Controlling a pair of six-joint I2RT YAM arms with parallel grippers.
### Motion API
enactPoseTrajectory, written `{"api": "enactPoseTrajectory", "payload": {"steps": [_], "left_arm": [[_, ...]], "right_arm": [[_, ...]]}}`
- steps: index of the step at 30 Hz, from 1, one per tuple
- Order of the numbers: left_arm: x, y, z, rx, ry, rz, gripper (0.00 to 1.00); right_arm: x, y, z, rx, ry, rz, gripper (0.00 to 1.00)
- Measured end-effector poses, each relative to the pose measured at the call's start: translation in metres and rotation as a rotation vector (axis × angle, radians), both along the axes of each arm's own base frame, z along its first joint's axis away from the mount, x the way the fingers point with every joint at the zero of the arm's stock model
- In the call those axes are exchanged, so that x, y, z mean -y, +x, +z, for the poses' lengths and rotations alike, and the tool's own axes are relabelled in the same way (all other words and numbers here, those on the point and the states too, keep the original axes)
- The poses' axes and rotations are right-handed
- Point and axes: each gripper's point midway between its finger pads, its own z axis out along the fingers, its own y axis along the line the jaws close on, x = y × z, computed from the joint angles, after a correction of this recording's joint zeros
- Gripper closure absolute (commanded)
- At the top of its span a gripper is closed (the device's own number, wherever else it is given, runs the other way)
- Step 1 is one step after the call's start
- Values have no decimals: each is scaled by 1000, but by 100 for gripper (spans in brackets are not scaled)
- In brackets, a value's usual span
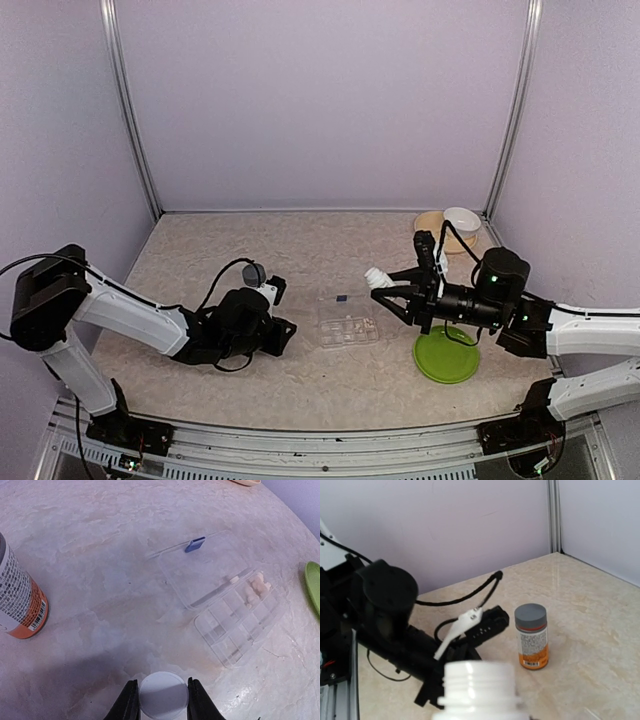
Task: Sort the pills into containers
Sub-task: Place the lid of the pill bottle at the center of the board.
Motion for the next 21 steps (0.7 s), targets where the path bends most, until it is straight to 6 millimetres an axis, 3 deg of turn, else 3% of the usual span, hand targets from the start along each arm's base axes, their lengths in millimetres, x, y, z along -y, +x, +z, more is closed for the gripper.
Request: {"api": "enactPoseTrajectory", "payload": {"steps": [12,21], "left_arm": [[-3,2,-35,-36,59,9,74],[-2,2,-42,-43,69,5,46]], "right_arm": [[7,-6,-13,-37,-5,-2,100],[12,-7,-7,-28,10,-15,100]]}}
